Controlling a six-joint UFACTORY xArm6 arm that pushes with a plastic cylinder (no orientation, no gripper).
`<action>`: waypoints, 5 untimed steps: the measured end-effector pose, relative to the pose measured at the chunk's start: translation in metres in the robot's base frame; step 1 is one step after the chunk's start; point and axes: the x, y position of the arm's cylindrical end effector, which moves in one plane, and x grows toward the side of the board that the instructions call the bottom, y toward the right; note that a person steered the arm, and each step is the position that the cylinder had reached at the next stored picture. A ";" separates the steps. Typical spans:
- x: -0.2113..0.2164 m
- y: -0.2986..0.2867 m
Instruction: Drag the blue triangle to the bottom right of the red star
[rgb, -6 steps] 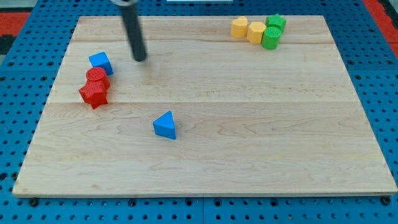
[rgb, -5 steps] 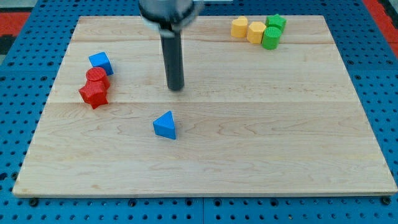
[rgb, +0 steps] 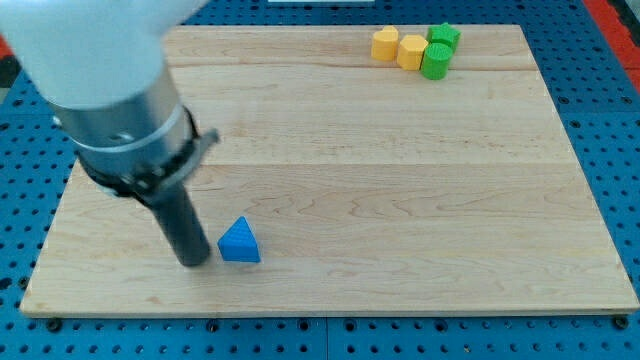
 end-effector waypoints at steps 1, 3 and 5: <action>0.027 0.033; -0.064 0.033; -0.141 -0.020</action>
